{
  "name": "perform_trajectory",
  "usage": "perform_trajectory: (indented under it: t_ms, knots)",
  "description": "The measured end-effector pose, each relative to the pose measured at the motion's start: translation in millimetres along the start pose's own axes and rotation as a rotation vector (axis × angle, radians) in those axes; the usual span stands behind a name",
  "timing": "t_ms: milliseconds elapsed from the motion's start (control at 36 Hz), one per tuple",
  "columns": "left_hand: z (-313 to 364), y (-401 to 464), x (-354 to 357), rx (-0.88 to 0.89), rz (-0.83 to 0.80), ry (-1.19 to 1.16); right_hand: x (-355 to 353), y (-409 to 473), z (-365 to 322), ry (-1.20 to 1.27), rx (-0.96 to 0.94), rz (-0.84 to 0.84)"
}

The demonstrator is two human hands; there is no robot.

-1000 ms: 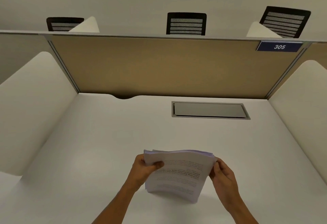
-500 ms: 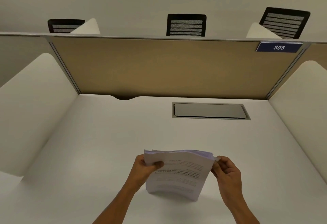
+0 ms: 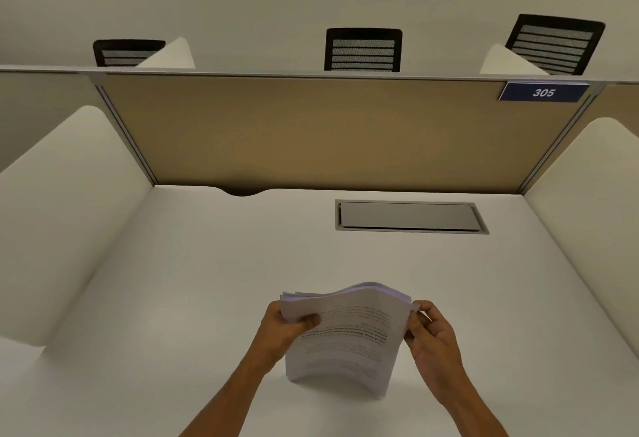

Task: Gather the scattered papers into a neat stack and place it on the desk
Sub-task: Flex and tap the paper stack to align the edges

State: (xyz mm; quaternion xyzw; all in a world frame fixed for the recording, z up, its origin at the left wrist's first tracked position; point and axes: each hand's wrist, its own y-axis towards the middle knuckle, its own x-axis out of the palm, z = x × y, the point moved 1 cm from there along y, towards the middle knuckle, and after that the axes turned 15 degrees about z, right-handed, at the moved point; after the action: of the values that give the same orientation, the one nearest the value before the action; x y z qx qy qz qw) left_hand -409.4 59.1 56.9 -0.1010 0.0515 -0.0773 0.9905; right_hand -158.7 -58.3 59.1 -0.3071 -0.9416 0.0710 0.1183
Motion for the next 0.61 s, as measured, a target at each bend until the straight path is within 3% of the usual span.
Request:
perform_trajectory:
  t_ms: [306, 500, 611]
  knots:
    - [4, 2, 2, 0.017, -0.067, 0.021, 0, 2, -5, 0.131, 0.113, -0.069]
    - [0, 5, 6, 0.006, -0.064, 0.013, 7, 0, -1, -0.167, 0.025, -0.094]
    - [-1, 5, 6, 0.029, -0.054, -0.002, 10, 1, -1, -0.193, 0.022, -0.036]
